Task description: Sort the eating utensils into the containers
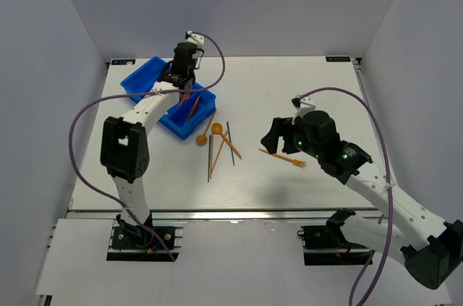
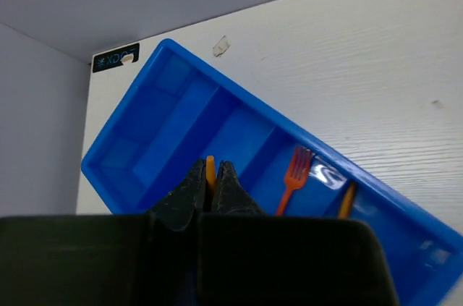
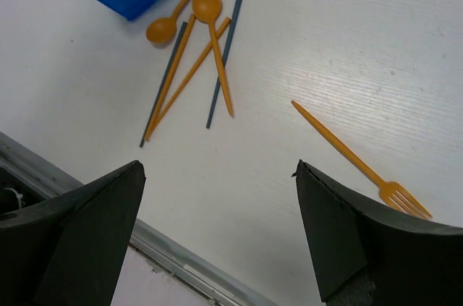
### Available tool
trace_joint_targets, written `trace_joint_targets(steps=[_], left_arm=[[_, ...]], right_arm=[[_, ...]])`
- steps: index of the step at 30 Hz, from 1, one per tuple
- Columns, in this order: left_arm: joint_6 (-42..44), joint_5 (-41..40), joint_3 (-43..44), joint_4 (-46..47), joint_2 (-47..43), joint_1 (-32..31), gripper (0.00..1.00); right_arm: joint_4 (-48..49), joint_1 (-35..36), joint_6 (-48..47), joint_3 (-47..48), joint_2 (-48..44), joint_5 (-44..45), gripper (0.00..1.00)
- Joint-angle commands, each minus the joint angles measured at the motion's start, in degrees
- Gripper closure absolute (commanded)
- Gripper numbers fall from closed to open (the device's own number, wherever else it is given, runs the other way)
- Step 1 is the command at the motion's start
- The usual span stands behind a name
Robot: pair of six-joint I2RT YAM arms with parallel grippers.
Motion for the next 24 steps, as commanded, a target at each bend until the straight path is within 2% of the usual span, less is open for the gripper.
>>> trace_joint_targets(steps=[1, 4, 8, 17, 24], left_arm=[[13.4, -6.1, -2.9, 11.5, 1.9, -0.3, 1.00], [14.0, -7.0, -3.0, 15.6, 4.7, -0.2, 1.00], [15.2, -8.2, -8.6, 23.1, 5.1, 0.1, 1.00], [11.5, -6.7, -10.4, 23.1, 6.3, 0.4, 1.00], [9.5, -5.9, -14.5, 22.4, 4.5, 0.5, 0.73]], right_arm=[[-3.4, -0.1, -4.3, -0.7, -2.9, 2.8, 0.11], [-5.5, -0.2, -5.4, -0.9, -5.3, 3.9, 0.11], [-5.3, -0.4, -5.3, -1.5, -7.8, 3.0, 0.11], [-4.8, -0.3, -5.6, -0.9, -7.0, 4.5, 0.11], [-5.4, -0.9, -6.2, 0.0, -3.0, 8.0, 0.11]])
